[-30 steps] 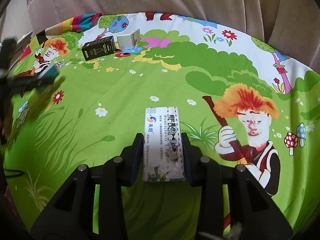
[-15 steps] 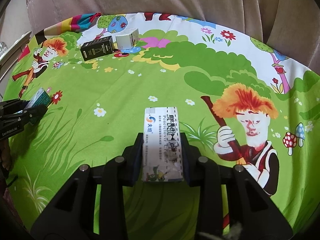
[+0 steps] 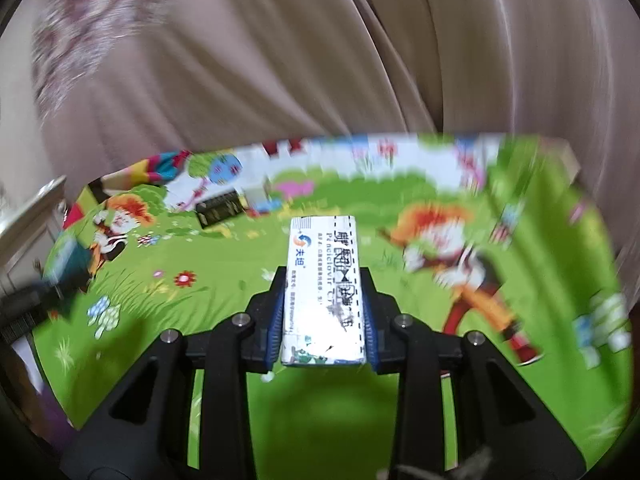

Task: Organize rigid objects
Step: 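Lift both held boxes and carry them over the storage box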

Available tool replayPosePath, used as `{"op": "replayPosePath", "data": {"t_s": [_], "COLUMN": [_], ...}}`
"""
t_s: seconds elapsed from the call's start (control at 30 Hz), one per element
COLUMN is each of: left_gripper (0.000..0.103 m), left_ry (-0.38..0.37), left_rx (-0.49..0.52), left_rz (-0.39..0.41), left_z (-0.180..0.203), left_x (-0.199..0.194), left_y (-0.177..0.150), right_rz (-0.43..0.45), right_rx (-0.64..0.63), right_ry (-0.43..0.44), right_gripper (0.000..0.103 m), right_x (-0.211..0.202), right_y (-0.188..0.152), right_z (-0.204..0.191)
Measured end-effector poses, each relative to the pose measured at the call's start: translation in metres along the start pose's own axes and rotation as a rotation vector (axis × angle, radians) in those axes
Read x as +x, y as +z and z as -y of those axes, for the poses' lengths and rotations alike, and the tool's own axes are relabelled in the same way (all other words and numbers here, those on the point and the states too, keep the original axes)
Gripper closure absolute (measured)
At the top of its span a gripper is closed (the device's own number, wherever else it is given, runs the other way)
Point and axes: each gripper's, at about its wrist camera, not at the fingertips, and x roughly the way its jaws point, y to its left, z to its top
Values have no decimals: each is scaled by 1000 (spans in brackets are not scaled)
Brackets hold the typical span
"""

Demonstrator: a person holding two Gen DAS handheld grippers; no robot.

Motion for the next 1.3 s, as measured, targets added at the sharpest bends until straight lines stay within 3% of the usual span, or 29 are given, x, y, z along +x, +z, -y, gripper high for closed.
{"op": "replayPosePath", "data": {"t_s": [0.27, 0.3, 0.4, 0.67, 0.93, 1.3], "left_gripper": [73, 73, 73, 73, 73, 73], "left_ry": [29, 32, 25, 41, 60, 186], "left_rx": [21, 32, 44, 61, 58, -60], "left_rz": [284, 304, 345, 417, 431, 371], "left_z": [6, 8, 12, 13, 7, -64], "left_x": [-109, -118, -138, -168, -177, -196], "left_y": [38, 43, 50, 52, 46, 23], "right_rz": [376, 435, 505, 571, 586, 487], "right_rx": [-135, -167, -196, -217, -244, -340], "right_ry": [19, 10, 25, 32, 59, 275], "right_gripper": [66, 66, 66, 66, 66, 66], "right_x": [-134, -151, -177, -201, -216, -208], "right_y": [44, 49, 56, 59, 58, 59], "right_z": [-53, -63, -79, -91, -99, -158]}}
